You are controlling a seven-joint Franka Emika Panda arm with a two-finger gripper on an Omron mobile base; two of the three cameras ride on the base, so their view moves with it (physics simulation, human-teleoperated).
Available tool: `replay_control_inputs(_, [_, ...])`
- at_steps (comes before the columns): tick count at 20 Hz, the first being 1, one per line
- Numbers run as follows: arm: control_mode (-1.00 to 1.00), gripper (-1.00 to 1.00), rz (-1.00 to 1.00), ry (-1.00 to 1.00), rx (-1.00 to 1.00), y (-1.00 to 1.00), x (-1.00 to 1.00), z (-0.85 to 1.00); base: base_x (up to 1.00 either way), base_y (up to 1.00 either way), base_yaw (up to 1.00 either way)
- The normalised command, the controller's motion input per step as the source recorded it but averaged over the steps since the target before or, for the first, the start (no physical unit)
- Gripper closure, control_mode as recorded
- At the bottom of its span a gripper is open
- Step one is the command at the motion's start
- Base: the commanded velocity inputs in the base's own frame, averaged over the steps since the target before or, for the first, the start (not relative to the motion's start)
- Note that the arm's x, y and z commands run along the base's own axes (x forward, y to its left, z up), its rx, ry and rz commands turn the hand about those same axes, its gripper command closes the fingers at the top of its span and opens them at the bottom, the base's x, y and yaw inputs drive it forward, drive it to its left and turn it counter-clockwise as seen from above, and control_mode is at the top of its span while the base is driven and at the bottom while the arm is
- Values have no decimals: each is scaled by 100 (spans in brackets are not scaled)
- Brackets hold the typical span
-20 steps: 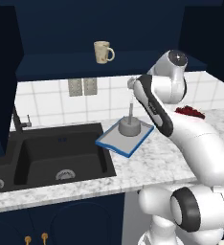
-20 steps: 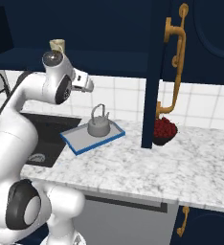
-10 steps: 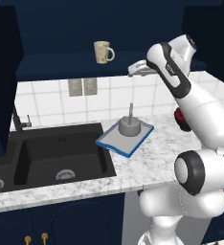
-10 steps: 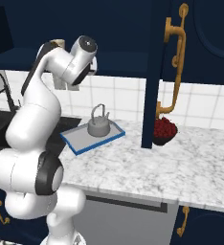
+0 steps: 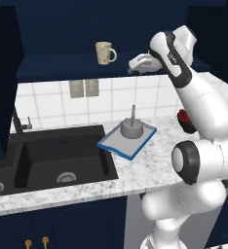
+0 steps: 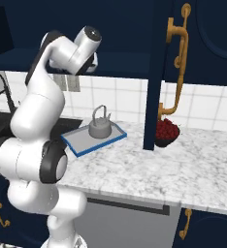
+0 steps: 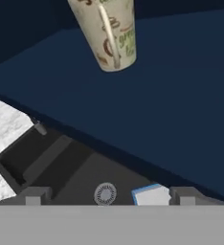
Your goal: Pick the kettle from the counter and place it on the tray. Then pick the mug from the cabinet and place it on the tray. Then close the cabinet doors.
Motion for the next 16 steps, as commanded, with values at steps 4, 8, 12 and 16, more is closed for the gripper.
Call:
replay_control_inputs(4, [-100,-100,-1,-34,0,54,4,34,0,0,0])
replay_control_inputs(8, [-100,-100,-7,-27,-1,47,3,17,0,0,0])
replay_control_inputs(12, [-100,-100,-1,-5,0,36,39,-5,0,0,0])
replay_control_inputs(16, [-100,-100,0,0,0,6,44,-8,0,0,0])
